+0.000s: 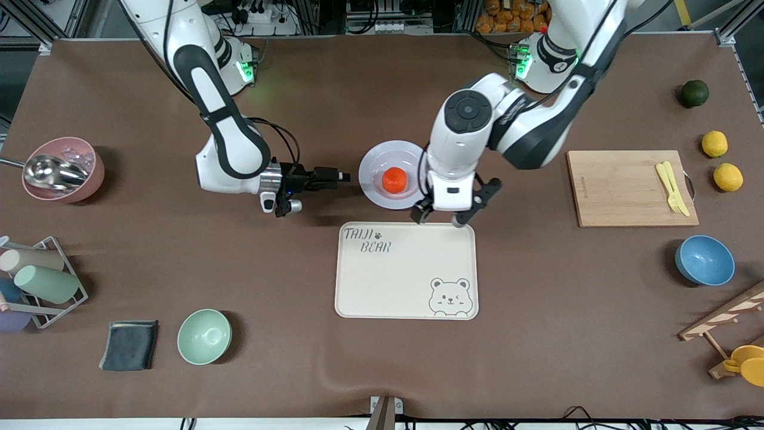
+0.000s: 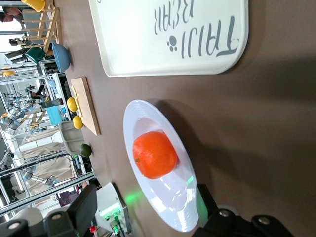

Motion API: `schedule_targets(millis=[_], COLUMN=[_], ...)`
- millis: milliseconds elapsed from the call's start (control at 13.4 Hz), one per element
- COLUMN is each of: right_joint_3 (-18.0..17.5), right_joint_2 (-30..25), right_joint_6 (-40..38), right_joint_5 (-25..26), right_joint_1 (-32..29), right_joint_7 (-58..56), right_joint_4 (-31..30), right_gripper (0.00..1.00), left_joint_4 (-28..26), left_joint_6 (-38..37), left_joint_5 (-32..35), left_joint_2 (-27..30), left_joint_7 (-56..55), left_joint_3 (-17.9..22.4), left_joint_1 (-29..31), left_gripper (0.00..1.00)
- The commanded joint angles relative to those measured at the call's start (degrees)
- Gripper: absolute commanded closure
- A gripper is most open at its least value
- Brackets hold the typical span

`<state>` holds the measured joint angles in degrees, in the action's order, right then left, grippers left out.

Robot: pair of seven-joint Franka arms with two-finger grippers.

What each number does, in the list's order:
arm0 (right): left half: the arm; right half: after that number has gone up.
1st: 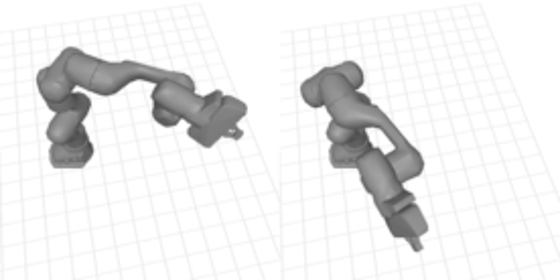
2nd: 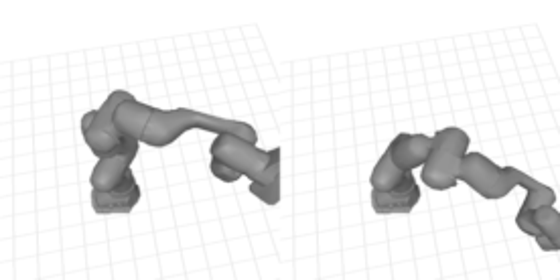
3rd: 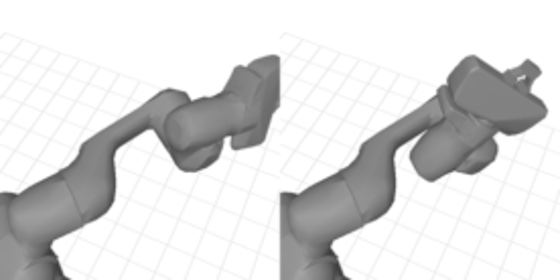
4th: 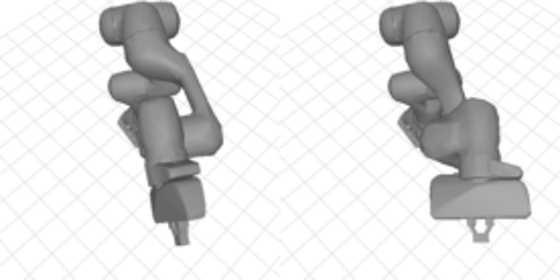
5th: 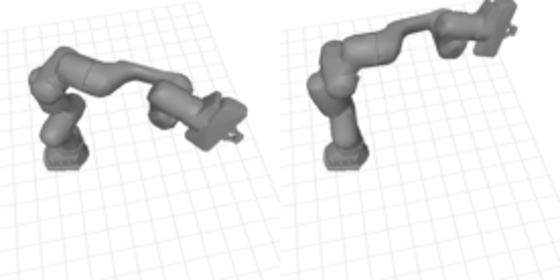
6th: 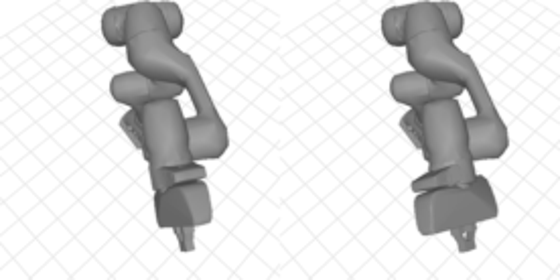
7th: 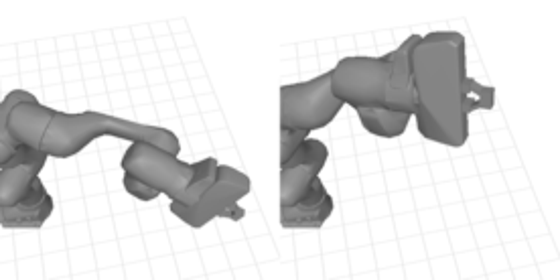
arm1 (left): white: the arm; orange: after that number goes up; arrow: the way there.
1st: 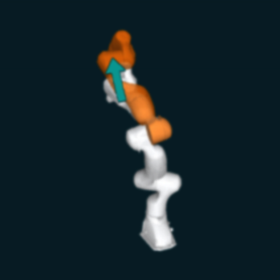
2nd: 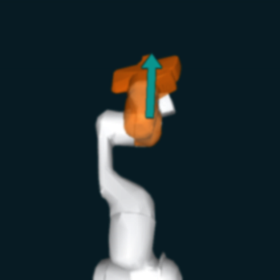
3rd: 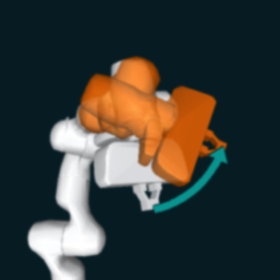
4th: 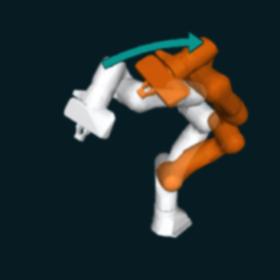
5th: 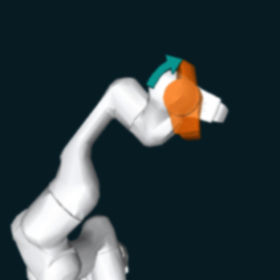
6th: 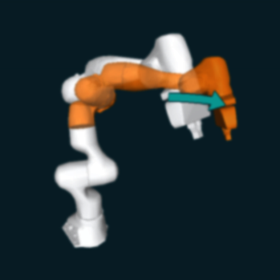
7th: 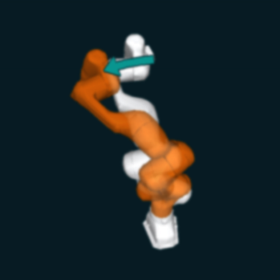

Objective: Place orange and plate with both arms
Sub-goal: 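Release the orange on the plate and withdraw the left gripper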

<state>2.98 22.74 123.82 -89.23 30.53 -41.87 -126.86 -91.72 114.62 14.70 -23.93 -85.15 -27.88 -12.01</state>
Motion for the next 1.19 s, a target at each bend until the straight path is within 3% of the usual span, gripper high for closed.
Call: schedule_targets(millis=[0, 223, 372, 521, 819, 967, 1116], right_joint_3=[0.6, 0.6, 0.6, 0.6, 0.6, 0.6, 0.6], right_joint_2=[1.5, 2.4, 3.9, 5.1, 5.4, 6.0, 6.1], right_joint_6=[3.3, 3.5, 3.5, 3.5, 3.6, 3.7, 4.8], right_joint_5=[-4.5, -5.0, -7.9, -11.4, -13.9, -14.0, -14.4], right_joint_1=[3.1, 3.4, 4.4, 5.2, 7.1, 7.4, 8.1], right_joint_7=[-4.2, -4.5, -7.3, -10.9, -10.9, -11.0, -11.0], right_joint_4=[-0.1, 0.0, 0.2, 0.2, 0.2, 0.3, 0.2], right_gripper=[0.16, 0.18, 0.2, 0.24, 0.3, 0.42, 0.47], left_joint_4=[5.5, 5.7, 5.7, 5.7, 5.7, 5.7, 5.7], left_joint_6=[-7.1, -11.9, -12.9, -14.2, -16.0, -17.9, -18.2], left_joint_5=[2.0, 2.0, 1.7, 1.1, 0.9, 0.9, 0.5], left_joint_2=[0.7, 4.7, 7.2, 8.8, 11.1, 11.9, 12.8], left_joint_7=[11.9, 30.7, 40.8, 47.1, 60.0, 62.0, 62.2], left_joint_3=[0.0, 0.0, 0.0, -0.2, -0.3, -0.3, -0.2], left_joint_1=[3.8, 9.8, 14.6, 18.8, 25.2, 26.5, 27.1], left_gripper=[0.0, 0.0, 0.0, 0.0, 0.0, 0.0, 0.0])
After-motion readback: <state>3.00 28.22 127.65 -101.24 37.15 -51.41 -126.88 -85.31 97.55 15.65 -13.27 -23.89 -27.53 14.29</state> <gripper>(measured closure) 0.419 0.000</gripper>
